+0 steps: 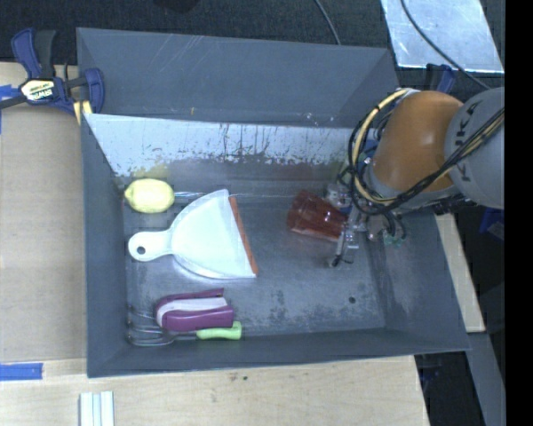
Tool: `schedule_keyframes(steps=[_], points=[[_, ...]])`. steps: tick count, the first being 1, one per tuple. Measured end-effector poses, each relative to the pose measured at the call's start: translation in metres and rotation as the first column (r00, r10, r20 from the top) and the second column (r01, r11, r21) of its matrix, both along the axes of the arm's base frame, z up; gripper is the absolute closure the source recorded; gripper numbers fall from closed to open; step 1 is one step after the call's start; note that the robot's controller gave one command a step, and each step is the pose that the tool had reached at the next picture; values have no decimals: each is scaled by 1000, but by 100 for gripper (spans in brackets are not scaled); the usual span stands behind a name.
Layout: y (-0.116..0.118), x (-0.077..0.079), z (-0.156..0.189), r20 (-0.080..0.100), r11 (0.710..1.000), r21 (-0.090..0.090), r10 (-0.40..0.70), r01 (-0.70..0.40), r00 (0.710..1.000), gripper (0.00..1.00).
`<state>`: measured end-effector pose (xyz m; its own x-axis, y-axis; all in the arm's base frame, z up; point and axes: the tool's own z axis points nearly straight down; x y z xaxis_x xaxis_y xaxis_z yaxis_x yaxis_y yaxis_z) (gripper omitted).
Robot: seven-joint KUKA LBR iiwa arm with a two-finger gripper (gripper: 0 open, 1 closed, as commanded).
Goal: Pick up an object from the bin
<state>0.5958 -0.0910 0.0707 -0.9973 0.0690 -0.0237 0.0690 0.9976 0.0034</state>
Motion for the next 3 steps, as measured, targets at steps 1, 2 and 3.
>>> schedule_keyframes(steps=[1,2,3], points=[[8,10,0,-7,999,-3,-39,39,999,100],[8,10,0,-7,999,-3,-39,39,999,100],[8,7,14,-18,999,-2,-39,39,999,100]])
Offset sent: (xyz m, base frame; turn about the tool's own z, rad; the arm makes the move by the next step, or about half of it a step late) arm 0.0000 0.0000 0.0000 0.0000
